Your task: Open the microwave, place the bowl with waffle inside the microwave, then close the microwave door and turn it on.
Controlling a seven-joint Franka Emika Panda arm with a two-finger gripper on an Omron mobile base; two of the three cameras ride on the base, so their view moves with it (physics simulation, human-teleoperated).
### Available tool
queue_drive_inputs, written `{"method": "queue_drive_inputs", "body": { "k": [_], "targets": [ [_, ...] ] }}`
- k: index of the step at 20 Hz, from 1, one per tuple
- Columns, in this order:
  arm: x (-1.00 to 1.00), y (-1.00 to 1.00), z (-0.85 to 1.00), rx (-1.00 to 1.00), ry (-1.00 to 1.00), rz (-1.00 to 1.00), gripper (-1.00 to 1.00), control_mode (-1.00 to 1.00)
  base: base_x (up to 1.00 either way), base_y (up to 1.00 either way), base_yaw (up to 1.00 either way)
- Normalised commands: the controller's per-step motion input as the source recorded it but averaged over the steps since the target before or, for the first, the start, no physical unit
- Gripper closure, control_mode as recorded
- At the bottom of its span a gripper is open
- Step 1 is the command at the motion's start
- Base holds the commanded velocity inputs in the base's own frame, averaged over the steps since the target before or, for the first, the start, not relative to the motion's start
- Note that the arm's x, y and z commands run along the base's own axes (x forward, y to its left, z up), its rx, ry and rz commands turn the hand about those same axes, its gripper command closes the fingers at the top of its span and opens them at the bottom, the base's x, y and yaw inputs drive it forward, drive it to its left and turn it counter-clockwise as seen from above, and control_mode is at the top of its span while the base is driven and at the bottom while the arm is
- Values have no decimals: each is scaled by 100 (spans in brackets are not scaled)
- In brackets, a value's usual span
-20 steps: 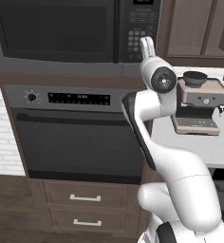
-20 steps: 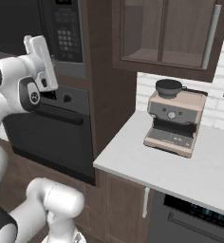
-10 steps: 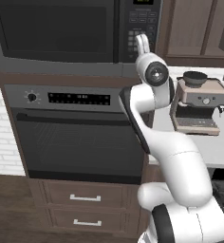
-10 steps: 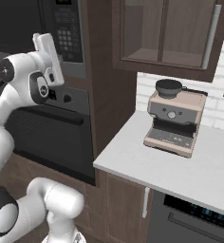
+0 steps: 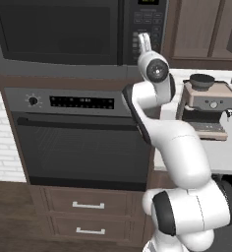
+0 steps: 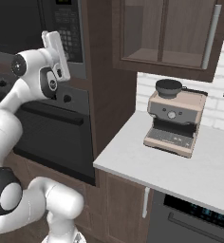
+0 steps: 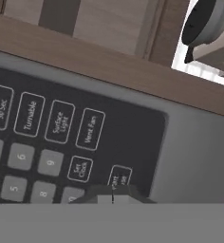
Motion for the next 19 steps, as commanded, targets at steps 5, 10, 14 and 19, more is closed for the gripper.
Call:
{"method": "queue_drive_inputs", "body": {
  "k": [5,10,14,19],
  "targets": [
    [57,-23,-2,2,0,0,100,-100,0,0,0],
    [80,-31,-38,1,0,0,100,-100,0,0,0],
    [100,-18,-89,0,0,0,100,-100,0,0,0],
    [82,-15,-100,0,0,0,100,-100,0,0,0]
  ]
}}
